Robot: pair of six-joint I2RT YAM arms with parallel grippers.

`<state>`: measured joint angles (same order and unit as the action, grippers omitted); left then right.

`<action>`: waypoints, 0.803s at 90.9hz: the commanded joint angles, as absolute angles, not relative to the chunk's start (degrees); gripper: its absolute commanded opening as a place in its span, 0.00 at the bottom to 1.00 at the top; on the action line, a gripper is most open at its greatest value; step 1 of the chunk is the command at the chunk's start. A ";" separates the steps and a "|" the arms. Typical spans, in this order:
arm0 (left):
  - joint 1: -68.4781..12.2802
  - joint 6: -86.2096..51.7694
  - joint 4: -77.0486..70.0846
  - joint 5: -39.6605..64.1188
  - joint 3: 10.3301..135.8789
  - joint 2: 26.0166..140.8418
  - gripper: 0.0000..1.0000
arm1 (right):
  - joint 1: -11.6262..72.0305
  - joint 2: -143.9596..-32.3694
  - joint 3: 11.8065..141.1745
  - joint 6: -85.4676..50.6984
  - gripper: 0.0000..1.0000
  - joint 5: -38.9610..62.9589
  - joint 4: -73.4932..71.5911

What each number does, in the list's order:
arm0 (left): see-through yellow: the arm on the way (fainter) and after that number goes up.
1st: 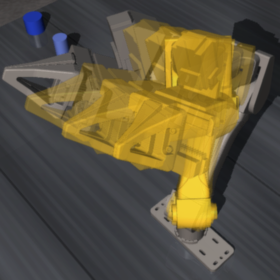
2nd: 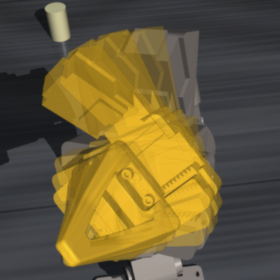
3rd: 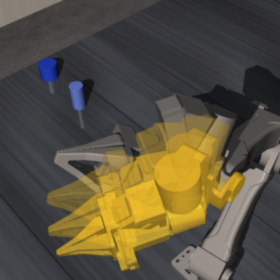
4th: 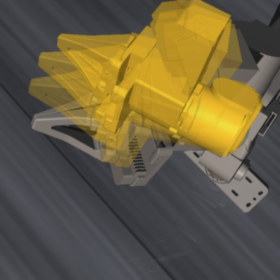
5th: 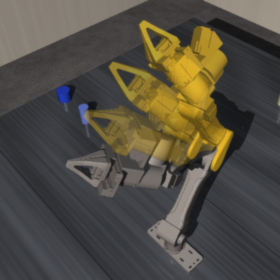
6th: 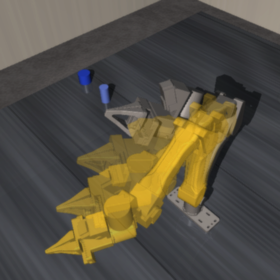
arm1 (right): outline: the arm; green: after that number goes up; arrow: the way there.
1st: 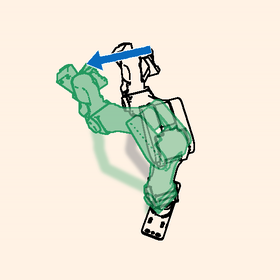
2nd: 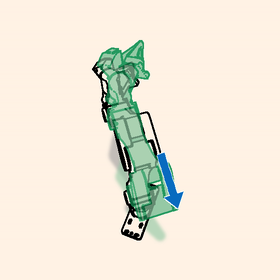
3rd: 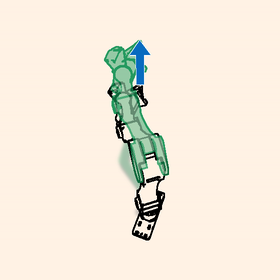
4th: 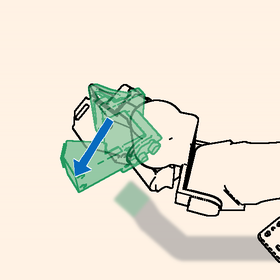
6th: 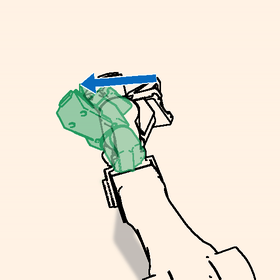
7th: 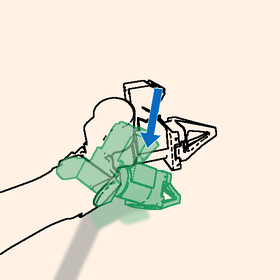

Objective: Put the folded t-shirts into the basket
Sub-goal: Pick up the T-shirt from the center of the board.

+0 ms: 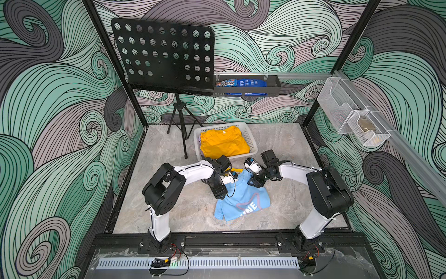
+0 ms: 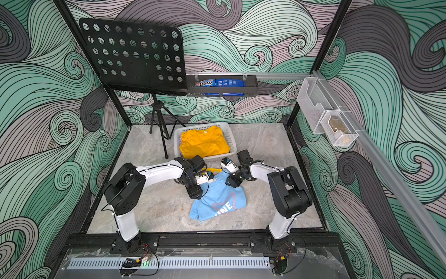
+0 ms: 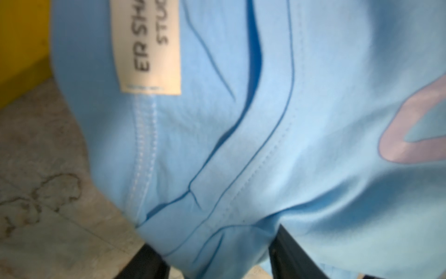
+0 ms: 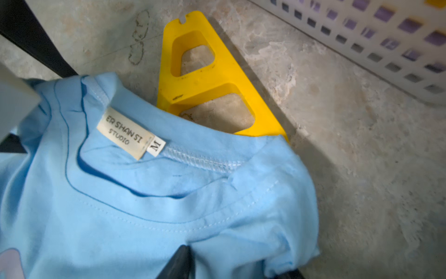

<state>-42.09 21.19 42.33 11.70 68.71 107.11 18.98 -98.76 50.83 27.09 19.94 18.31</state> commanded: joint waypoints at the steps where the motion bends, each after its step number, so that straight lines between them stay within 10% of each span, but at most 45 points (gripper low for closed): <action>1: -42.97 20.55 43.66 11.73 68.58 110.37 0.47 | 19.45 -100.12 49.68 26.53 0.42 19.66 18.05; 29: -42.81 20.77 42.54 12.55 67.36 106.60 0.00 | 19.37 -92.27 46.77 24.79 0.01 25.11 15.30; 73: -40.07 27.32 52.39 18.23 70.92 90.82 0.00 | 17.53 -72.87 45.63 25.81 0.00 38.35 15.79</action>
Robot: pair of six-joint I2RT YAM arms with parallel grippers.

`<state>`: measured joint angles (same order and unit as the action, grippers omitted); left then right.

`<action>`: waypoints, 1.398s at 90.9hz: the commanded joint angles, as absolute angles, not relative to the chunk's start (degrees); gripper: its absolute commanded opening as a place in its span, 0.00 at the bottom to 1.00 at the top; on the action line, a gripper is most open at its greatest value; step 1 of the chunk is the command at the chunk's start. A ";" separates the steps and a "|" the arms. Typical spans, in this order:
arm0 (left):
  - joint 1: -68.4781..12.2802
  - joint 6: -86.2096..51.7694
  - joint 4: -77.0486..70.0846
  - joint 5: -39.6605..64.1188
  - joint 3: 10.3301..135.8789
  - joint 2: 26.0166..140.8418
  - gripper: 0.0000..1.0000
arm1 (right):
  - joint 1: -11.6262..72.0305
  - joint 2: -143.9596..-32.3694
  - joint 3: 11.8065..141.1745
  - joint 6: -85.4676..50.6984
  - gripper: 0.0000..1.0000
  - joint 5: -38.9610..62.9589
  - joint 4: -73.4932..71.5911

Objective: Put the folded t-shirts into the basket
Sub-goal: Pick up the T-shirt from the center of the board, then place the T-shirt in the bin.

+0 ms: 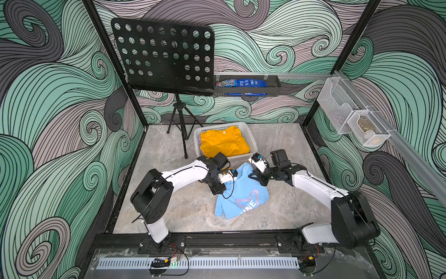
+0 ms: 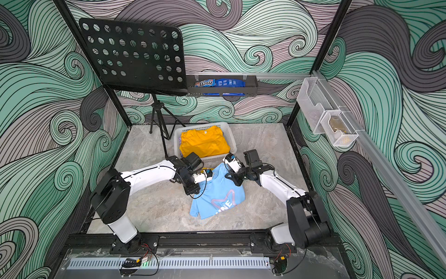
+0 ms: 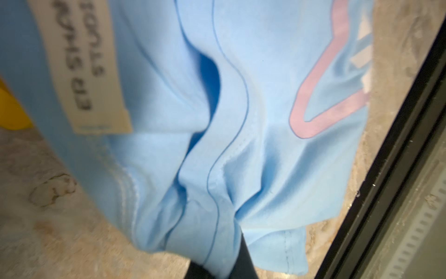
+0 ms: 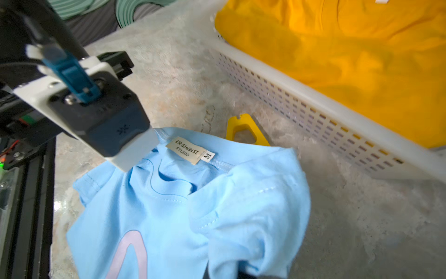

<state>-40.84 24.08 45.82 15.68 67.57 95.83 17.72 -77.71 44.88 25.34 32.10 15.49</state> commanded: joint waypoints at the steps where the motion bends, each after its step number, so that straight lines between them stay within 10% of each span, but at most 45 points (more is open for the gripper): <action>1: -39.98 27.50 52.83 18.21 71.19 90.58 0.00 | 17.56 -72.64 45.75 25.65 0.00 38.51 15.76; 48: -31.55 31.49 65.97 6.54 97.12 87.04 0.00 | 20.86 -72.26 63.77 9.14 0.00 32.03 4.13; 127: -18.44 27.42 76.37 16.45 140.64 122.10 0.00 | 17.80 -107.94 96.97 6.80 0.00 28.78 12.20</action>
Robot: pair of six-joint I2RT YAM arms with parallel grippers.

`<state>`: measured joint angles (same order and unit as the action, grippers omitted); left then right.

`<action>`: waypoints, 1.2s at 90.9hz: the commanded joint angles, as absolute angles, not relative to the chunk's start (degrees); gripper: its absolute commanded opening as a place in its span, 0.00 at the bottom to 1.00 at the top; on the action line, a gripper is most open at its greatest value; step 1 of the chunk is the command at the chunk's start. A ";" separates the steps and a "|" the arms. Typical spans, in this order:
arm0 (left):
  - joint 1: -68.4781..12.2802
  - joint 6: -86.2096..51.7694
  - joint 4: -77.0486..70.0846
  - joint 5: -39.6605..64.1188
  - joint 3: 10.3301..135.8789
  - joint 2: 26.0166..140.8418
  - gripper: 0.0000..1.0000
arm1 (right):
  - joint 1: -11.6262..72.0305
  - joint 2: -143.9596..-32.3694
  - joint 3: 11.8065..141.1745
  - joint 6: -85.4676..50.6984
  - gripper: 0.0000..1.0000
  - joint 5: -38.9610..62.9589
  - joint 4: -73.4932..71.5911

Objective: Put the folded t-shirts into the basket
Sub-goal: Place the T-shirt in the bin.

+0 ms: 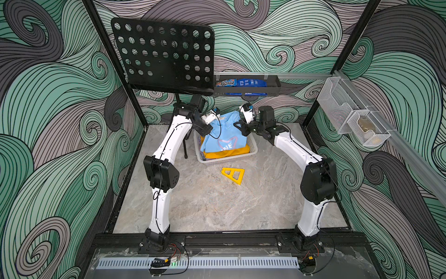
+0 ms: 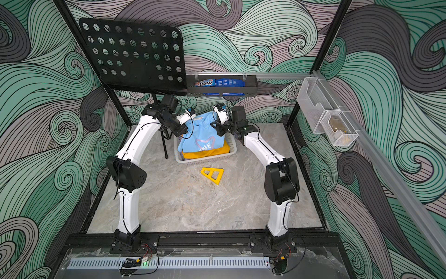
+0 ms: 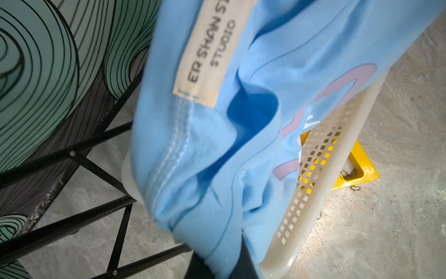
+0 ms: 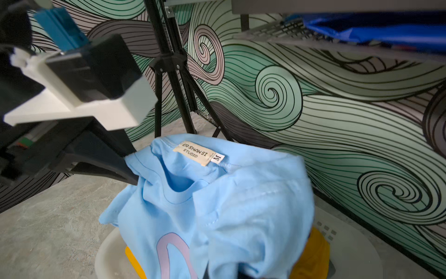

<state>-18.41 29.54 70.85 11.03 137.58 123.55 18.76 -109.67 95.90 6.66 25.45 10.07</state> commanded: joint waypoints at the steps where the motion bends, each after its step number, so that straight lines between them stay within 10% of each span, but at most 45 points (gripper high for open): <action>1: -18.45 27.37 76.63 16.88 140.59 121.91 0.00 | 17.69 -107.84 97.00 6.83 0.00 29.07 12.34; 77: -18.43 27.68 69.42 9.89 135.18 127.84 0.00 | 16.96 -118.04 99.76 10.82 0.00 27.28 14.65; 109: -18.57 28.79 59.20 -5.85 135.22 131.84 0.45 | 16.96 -133.39 117.28 14.01 0.50 11.27 19.83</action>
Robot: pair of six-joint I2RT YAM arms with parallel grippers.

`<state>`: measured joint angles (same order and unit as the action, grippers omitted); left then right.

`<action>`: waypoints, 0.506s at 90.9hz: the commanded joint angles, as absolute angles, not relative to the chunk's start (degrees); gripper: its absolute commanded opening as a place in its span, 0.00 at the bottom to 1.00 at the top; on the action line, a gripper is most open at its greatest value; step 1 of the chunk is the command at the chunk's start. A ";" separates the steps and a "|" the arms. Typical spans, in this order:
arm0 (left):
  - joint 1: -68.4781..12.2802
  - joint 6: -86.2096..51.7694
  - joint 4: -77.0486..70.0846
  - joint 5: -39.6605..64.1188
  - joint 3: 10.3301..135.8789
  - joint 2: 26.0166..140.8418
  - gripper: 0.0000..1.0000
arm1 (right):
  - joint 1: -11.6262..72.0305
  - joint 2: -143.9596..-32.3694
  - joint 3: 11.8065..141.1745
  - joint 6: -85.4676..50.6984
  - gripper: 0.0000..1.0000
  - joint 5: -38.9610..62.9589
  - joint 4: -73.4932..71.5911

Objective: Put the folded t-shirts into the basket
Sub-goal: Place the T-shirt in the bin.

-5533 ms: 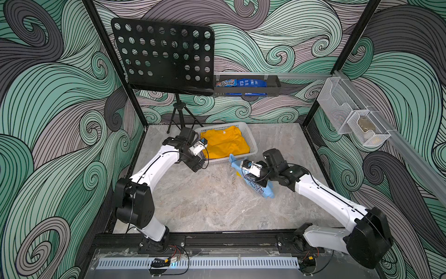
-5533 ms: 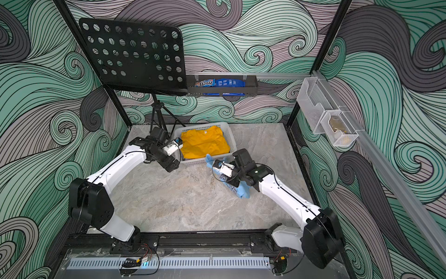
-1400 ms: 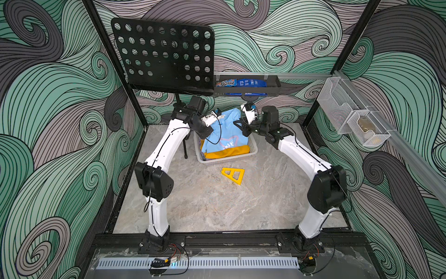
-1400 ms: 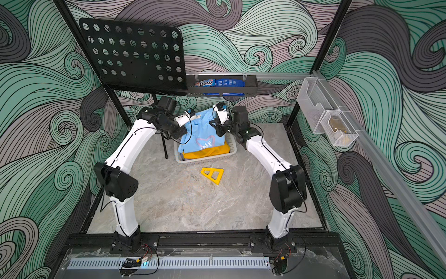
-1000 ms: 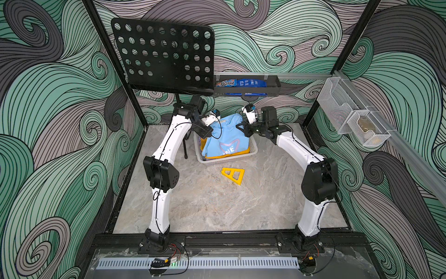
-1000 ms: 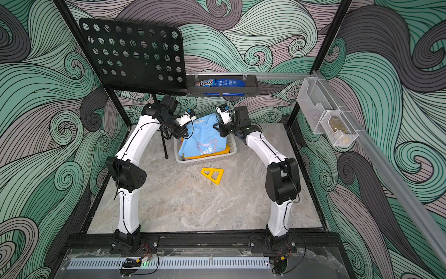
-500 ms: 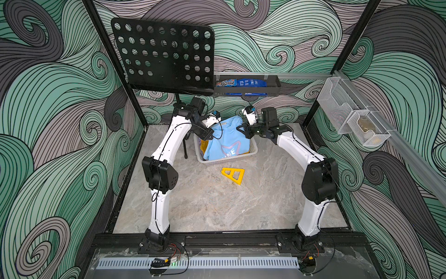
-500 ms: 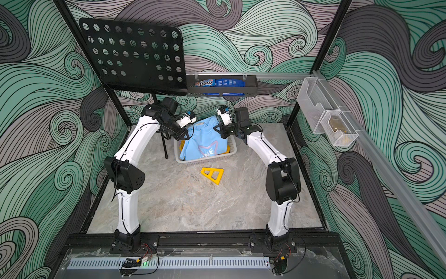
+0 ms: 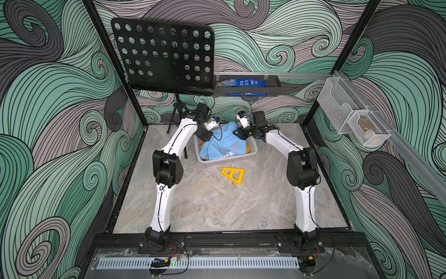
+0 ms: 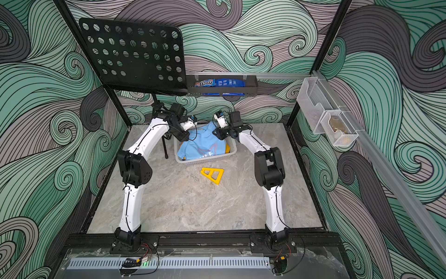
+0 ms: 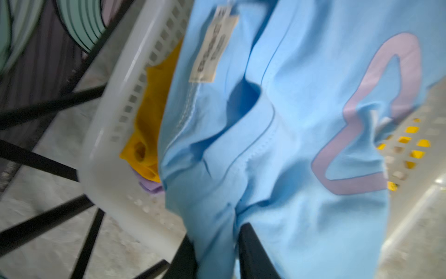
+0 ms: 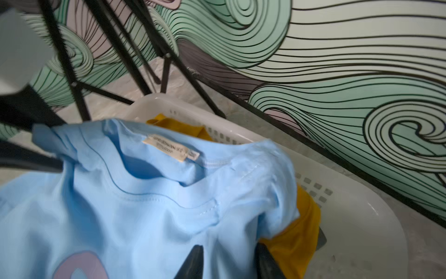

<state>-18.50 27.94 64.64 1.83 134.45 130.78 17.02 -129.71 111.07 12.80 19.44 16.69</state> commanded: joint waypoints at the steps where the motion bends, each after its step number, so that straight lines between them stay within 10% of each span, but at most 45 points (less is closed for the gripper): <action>1: -18.60 28.81 59.08 -6.22 135.20 131.92 0.46 | 16.96 -133.84 118.10 14.30 0.51 10.60 20.29; 46: -19.93 27.25 48.79 8.35 111.88 116.51 0.58 | 19.98 -117.65 96.68 21.39 0.45 18.00 10.54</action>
<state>-19.27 26.94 57.56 0.82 118.87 122.28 17.89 -120.81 100.57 19.57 15.53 15.75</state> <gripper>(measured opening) 0.587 0.475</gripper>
